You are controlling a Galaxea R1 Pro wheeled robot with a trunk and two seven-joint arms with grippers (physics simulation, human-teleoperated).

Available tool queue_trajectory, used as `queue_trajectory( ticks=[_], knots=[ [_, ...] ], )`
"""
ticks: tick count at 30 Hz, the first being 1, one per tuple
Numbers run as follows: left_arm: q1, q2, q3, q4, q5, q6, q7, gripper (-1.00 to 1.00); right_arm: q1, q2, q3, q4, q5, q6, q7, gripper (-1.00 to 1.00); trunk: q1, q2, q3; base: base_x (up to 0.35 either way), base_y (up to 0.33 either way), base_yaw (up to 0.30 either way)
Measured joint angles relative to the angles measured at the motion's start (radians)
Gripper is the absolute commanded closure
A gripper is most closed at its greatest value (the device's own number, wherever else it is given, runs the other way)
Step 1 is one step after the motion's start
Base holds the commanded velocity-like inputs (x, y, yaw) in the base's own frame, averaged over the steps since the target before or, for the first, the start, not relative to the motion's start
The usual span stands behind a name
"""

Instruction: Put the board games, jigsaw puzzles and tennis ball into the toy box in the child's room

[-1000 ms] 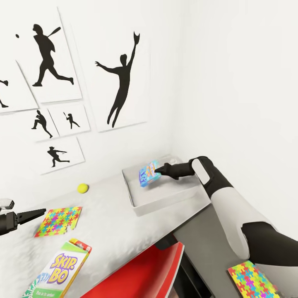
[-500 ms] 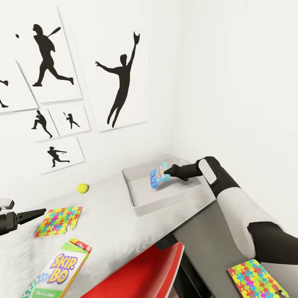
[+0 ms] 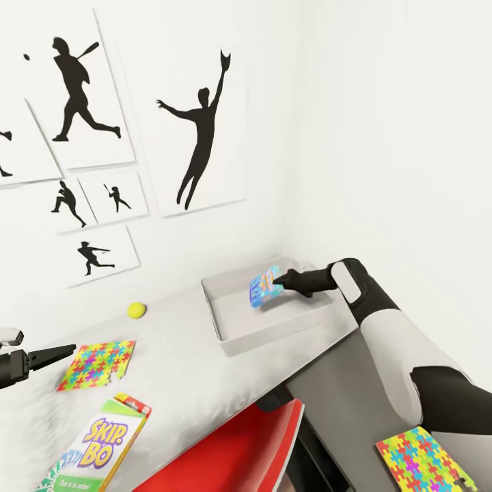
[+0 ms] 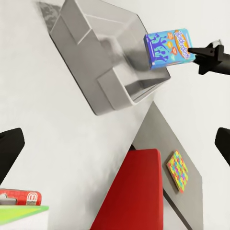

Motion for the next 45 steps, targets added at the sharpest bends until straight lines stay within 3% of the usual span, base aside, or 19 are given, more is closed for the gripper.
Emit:
queue_trajectory(
  ticks=[6,19,21,24,28,33,45],
  knots=[
    [0.0,0.0,0.0,0.0,0.0,0.0,0.0,-1.0,0.0,-0.002,-0.055,0.0,0.005,-0.002,0.0,1.0,0.0,0.0,-0.009,0.0,0.0,0.0],
    [-0.003,-0.001,-0.005,-0.042,0.003,0.007,0.0,-1.0,0.0,-0.021,-0.064,0.0,0.006,0.009,-0.001,1.0,0.0,0.0,-0.03,0.0,0.0,0.0],
    [-0.005,-0.001,-0.007,-0.053,0.018,0.013,0.001,-1.0,0.0,-0.023,-0.065,0.0,0.006,0.011,-0.001,1.0,0.0,0.0,-0.034,0.0,0.0,0.0],
    [-0.01,-0.003,-0.014,-0.067,0.111,0.02,0.001,-1.0,0.0,-0.028,-0.065,0.0,0.007,0.015,0.001,1.0,0.0,0.0,-0.038,0.0,0.0,0.0],
    [-0.012,0.001,-0.027,-0.076,0.193,0.022,0.001,-1.0,0.0,-0.047,-0.065,-0.002,0.01,0.018,0.003,1.0,0.0,0.0,-0.044,0.0,0.0,0.0],
    [-0.015,-0.001,-0.03,-0.078,0.215,0.018,0.001,-1.0,-0.001,-0.053,-0.065,-0.007,0.008,0.017,0.002,1.0,0.0,0.0,-0.046,0.0,0.0,0.0],
    [-0.03,-0.003,-0.028,-0.078,0.218,0.014,0.001,-1.0,-0.025,-0.052,-0.065,-0.012,0.011,0.018,0.003,1.0,0.0,0.0,-0.046,0.0,0.0,0.0]
  ],
)
